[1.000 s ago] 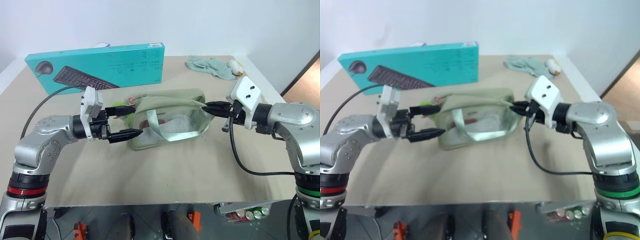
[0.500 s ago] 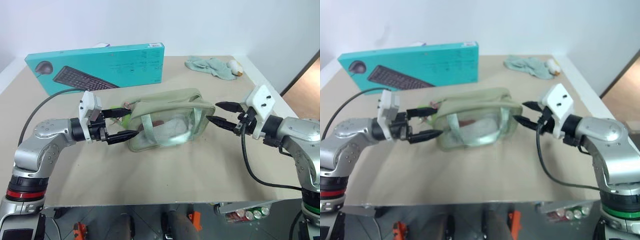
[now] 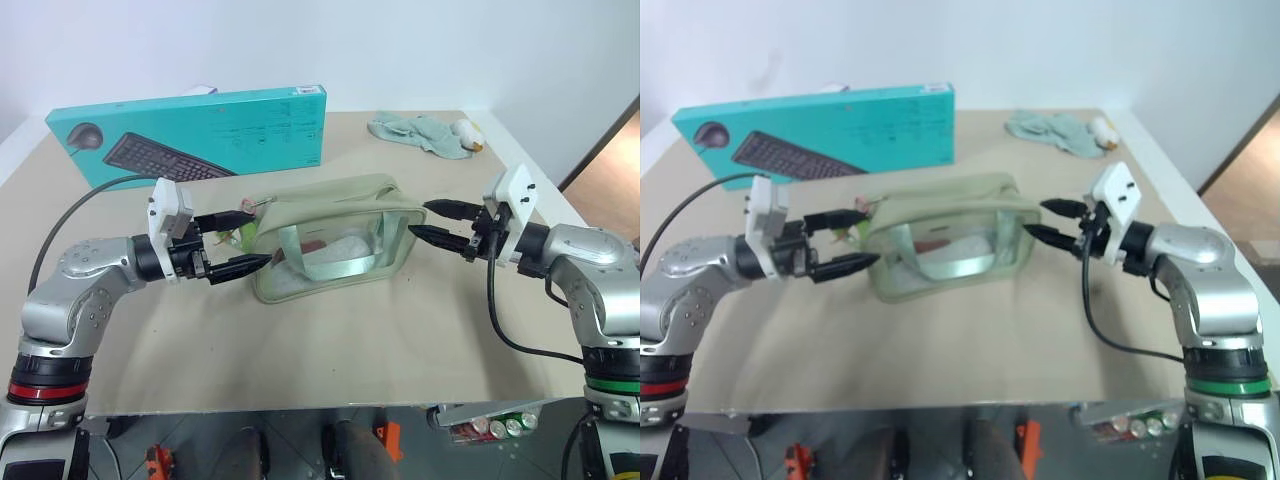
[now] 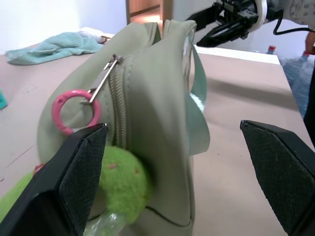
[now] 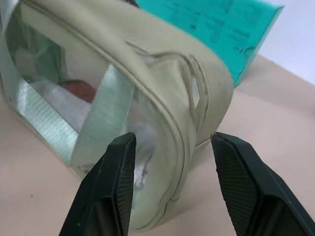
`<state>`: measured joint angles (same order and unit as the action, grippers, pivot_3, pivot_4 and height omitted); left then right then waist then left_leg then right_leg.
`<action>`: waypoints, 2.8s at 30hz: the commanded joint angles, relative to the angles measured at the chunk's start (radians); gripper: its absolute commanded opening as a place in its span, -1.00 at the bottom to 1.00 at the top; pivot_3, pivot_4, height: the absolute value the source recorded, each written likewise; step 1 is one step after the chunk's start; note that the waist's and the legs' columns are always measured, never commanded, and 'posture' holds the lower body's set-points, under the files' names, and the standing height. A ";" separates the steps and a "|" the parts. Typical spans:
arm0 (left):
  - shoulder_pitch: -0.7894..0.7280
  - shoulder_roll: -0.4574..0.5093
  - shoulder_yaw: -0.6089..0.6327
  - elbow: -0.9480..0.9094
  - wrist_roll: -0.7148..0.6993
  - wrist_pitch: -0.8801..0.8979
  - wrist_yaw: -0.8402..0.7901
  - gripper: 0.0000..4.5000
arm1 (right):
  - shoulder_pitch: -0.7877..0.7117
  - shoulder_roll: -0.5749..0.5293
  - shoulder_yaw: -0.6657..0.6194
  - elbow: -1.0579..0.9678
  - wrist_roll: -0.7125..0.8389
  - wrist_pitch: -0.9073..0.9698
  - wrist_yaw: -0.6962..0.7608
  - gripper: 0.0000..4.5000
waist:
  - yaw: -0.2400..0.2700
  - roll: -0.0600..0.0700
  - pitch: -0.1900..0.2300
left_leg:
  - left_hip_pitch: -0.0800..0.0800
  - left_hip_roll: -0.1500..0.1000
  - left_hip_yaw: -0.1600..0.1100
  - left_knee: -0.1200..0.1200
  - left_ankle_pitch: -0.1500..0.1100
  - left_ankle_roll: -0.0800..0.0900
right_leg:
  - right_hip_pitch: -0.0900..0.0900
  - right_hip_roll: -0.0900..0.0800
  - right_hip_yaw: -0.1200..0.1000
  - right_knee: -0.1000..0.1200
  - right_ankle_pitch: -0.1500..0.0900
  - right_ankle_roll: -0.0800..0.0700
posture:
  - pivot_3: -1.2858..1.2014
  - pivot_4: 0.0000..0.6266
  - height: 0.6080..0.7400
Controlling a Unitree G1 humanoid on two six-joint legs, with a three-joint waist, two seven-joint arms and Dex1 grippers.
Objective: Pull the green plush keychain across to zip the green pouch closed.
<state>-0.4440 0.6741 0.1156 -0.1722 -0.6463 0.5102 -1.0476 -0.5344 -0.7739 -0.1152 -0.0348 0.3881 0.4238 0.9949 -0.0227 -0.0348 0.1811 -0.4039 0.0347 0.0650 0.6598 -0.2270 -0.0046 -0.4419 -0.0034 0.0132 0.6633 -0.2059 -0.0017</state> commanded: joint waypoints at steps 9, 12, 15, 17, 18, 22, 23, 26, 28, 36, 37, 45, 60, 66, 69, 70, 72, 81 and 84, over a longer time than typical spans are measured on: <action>0.020 0.017 0.019 -0.096 -0.044 0.004 -0.019 1.00 | -0.088 0.018 0.012 0.064 0.026 -0.024 0.055 -0.91 | 0.001 0.000 0.000 | 0.000 0.001 0.000 0.000 0.000 0.000 | 0.000 0.000 0.000 0.000 0.000 0.000 | 0.03 -0.52 1.00; 0.014 0.019 0.017 -0.094 -0.042 0.000 -0.018 1.00 | -0.085 0.018 0.009 0.063 0.024 -0.026 0.053 -0.99 | 0.001 0.000 0.000 | 0.000 0.002 0.000 0.000 0.000 0.000 | 0.000 0.000 0.000 0.000 0.000 0.000 | 0.03 -0.52 1.00; 0.003 0.020 0.014 -0.093 -0.043 0.000 -0.020 1.00 | -0.070 0.009 -0.009 0.031 0.033 -0.021 0.043 -0.99 | 0.001 0.000 0.000 | 0.000 0.002 0.000 0.000 0.000 0.000 | 0.000 0.000 0.000 0.000 0.000 0.000 | 0.03 -0.52 1.00; -0.002 0.020 0.014 -0.096 -0.046 0.003 -0.020 1.00 | -0.056 0.003 -0.024 0.005 0.041 -0.015 0.033 -0.99 | 0.001 0.000 0.000 | 0.000 0.002 0.000 0.000 0.000 0.000 | 0.000 0.000 0.000 0.000 0.000 0.000 | 0.03 -0.52 1.00; -0.007 0.021 0.016 -0.097 -0.049 0.007 -0.018 1.00 | -0.043 -0.002 -0.042 -0.025 0.051 0.003 0.017 -0.99 | 0.002 0.000 0.000 | 0.000 0.002 0.000 0.000 0.000 0.000 | 0.000 0.000 0.000 0.000 0.000 0.000 | 0.03 -0.52 1.00; -0.015 0.024 0.027 -0.094 -0.050 0.011 -0.011 1.00 | 0.024 -0.024 -0.133 -0.169 0.095 0.089 -0.069 -0.99 | 0.002 0.000 0.000 | -0.001 0.002 -0.001 0.000 0.000 0.000 | 0.000 -0.001 -0.001 0.000 0.000 0.000 | 0.03 -0.52 1.00; -0.013 0.025 0.029 -0.094 -0.050 0.012 -0.009 1.00 | 0.041 -0.029 -0.149 -0.198 0.100 0.107 -0.087 -0.99 | 0.002 0.000 0.000 | -0.001 0.002 -0.001 0.000 0.000 0.000 | 0.000 -0.001 -0.001 0.000 0.000 0.001 | 0.03 -0.52 1.00; -0.012 0.026 0.033 -0.093 -0.051 0.011 -0.002 1.00 | 0.097 -0.037 -0.193 -0.288 0.131 0.166 -0.132 -0.99 | 0.002 0.000 0.000 | -0.001 0.001 -0.001 0.000 0.000 0.000 | 0.000 -0.002 0.000 0.000 0.000 0.001 | 0.03 -0.52 1.00; -0.019 0.020 0.035 -0.084 -0.048 0.007 0.006 1.00 | 0.147 -0.042 -0.219 -0.345 0.140 0.185 -0.151 -0.99 | 0.002 0.000 0.000 | -0.001 0.001 -0.001 0.000 0.000 0.000 | 0.000 -0.002 0.000 0.000 0.000 0.001 | 0.03 -0.52 1.00; -0.058 -0.014 0.018 -0.018 -0.005 -0.040 0.037 1.00 | 0.281 0.004 -0.247 -0.433 0.160 0.199 -0.236 -0.99 | 0.001 0.000 0.000 | 0.000 0.001 0.000 0.000 0.000 0.000 | 0.000 -0.001 0.000 0.000 0.000 0.002 | 0.03 -0.52 1.00; -0.060 -0.016 0.017 -0.016 -0.003 -0.042 0.036 1.00 | 0.292 0.010 -0.240 -0.429 0.150 0.186 -0.242 -0.99 | 0.001 0.000 0.000 | 0.000 0.001 0.000 0.000 0.000 0.000 | 0.000 -0.001 0.000 0.000 0.000 0.002 | 0.03 -0.52 1.00; -0.072 -0.020 0.037 0.068 0.037 -0.041 0.084 1.00 | 0.319 0.029 -0.193 -0.396 0.099 0.097 -0.246 -0.99 | 0.001 0.000 0.000 | 0.001 0.000 0.000 0.000 0.000 0.000 | 0.000 0.000 0.000 0.000 0.000 0.001 | 0.03 -0.52 1.00; -0.168 -0.095 -0.048 0.247 0.178 -0.105 0.148 1.00 | 0.304 0.030 -0.169 -0.364 0.081 0.051 -0.242 -0.99 | -0.001 0.000 0.000 | 0.001 0.000 0.000 0.000 0.000 0.000 | 0.001 0.000 0.001 0.000 0.000 0.001 | 0.03 -0.52 1.00; -0.227 -0.133 -0.076 0.376 0.253 -0.221 0.134 1.00 | 0.314 0.024 -0.170 -0.358 0.075 0.040 -0.236 -0.99 | -0.001 0.000 0.000 | 0.001 0.000 0.000 0.000 0.000 0.000 | 0.001 0.001 0.000 0.000 0.000 0.001 | 0.03 -0.52 1.00; -0.248 -0.141 -0.079 0.421 0.262 -0.244 0.099 1.00 | 0.316 0.023 -0.172 -0.355 0.073 0.035 -0.236 -0.99 | -0.001 0.000 0.000 | 0.001 0.000 0.000 0.000 0.000 0.000 | 0.001 0.001 0.001 0.000 0.001 0.001 | 0.03 -0.52 1.00; -0.254 -0.146 -0.085 0.433 0.266 -0.252 0.085 1.00 | 0.318 0.021 -0.174 -0.354 0.073 0.033 -0.235 -0.99 | -0.001 0.000 0.000 | 0.001 0.000 0.000 0.000 0.000 0.000 | 0.001 0.001 0.001 0.000 0.001 0.001 | 0.03 -0.52 1.00; -0.264 -0.153 -0.092 0.456 0.276 -0.271 0.069 1.00 | 0.322 0.019 -0.176 -0.353 0.072 0.030 -0.232 -0.99 | -0.001 0.000 0.000 | 0.001 0.000 0.000 0.000 0.000 0.000 | 0.001 0.001 0.001 0.000 0.001 0.001 | 0.03 -0.52 1.00; -0.297 -0.165 -0.106 0.491 0.262 -0.256 -0.036 1.00 | 0.330 0.007 -0.180 -0.357 0.067 0.027 -0.232 -0.99 | -0.001 -0.001 0.000 | 0.000 -0.001 0.000 0.001 0.000 0.000 | 0.001 0.001 0.001 0.000 0.001 0.001 | 0.03 -0.52 1.00; -0.312 -0.164 -0.098 0.517 0.280 -0.275 -0.040 1.00 | 0.330 0.006 -0.182 -0.360 0.069 0.030 -0.233 -0.99 | -0.001 -0.001 0.000 | 0.000 -0.001 0.000 0.001 0.000 0.000 | 0.001 0.000 0.000 0.000 0.001 0.001 | 0.03 -0.52 1.00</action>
<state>-0.7206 0.4989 0.0038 0.3445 -0.3642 0.2548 -1.0773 -0.2023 -0.7541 -0.2813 -0.3760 0.4512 0.4661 0.7610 -0.0235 -0.0353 0.1811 -0.4038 0.0340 0.0647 0.6604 -0.2270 -0.0046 -0.4413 -0.0031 0.0136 0.6633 -0.2052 -0.0002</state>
